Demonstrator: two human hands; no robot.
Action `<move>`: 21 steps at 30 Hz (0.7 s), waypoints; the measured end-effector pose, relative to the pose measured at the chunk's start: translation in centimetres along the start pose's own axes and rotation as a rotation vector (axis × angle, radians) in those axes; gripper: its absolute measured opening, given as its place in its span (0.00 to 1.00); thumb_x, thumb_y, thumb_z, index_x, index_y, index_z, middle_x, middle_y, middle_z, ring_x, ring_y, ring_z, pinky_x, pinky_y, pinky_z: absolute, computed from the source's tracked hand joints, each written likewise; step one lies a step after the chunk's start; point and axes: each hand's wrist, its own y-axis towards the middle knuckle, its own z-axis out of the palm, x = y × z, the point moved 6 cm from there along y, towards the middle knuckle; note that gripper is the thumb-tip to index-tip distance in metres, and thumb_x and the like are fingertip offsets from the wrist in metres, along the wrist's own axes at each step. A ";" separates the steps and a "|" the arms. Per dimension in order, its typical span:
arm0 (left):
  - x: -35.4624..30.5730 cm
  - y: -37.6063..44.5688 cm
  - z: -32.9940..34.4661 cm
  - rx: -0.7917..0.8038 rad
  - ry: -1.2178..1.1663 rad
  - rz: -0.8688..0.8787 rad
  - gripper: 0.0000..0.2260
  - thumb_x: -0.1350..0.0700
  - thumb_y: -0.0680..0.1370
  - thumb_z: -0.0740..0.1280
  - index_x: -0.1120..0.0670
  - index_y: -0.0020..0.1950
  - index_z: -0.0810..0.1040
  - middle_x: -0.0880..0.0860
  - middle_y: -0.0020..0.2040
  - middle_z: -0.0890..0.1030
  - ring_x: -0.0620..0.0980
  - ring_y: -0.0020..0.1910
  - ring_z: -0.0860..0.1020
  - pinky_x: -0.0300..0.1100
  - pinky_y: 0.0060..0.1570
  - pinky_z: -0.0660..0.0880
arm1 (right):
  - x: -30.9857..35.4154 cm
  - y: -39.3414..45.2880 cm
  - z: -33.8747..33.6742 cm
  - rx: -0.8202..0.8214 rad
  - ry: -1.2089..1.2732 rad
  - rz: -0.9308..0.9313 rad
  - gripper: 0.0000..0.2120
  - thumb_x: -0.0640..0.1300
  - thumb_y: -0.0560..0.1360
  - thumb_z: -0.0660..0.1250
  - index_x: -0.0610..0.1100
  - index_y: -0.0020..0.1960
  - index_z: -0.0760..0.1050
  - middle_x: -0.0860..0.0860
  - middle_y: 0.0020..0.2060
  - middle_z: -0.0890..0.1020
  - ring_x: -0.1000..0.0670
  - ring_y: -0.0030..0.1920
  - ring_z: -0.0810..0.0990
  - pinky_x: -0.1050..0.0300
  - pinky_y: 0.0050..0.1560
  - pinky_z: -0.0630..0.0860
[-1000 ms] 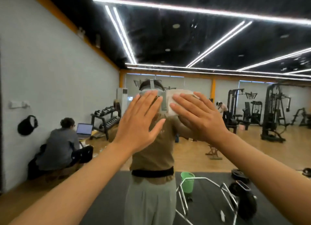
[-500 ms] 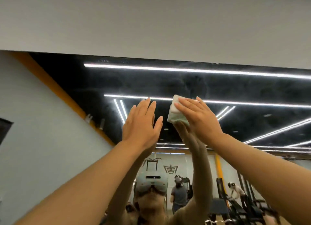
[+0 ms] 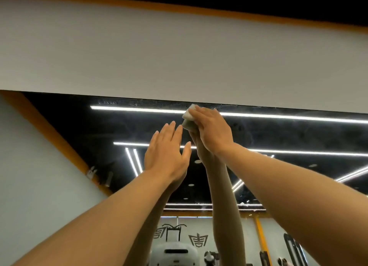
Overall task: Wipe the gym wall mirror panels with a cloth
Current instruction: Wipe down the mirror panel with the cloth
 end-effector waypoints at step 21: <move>0.8 -0.3 0.7 -0.075 0.040 0.041 0.34 0.38 0.75 0.44 0.46 0.81 0.53 0.43 0.81 0.52 0.39 0.79 0.46 0.35 0.74 0.39 | -8.0 3.9 1.4 0.408 -0.112 -0.102 0.26 0.58 0.84 0.40 0.53 0.81 0.44 0.50 0.81 0.45 0.47 0.80 0.43 0.42 0.78 0.43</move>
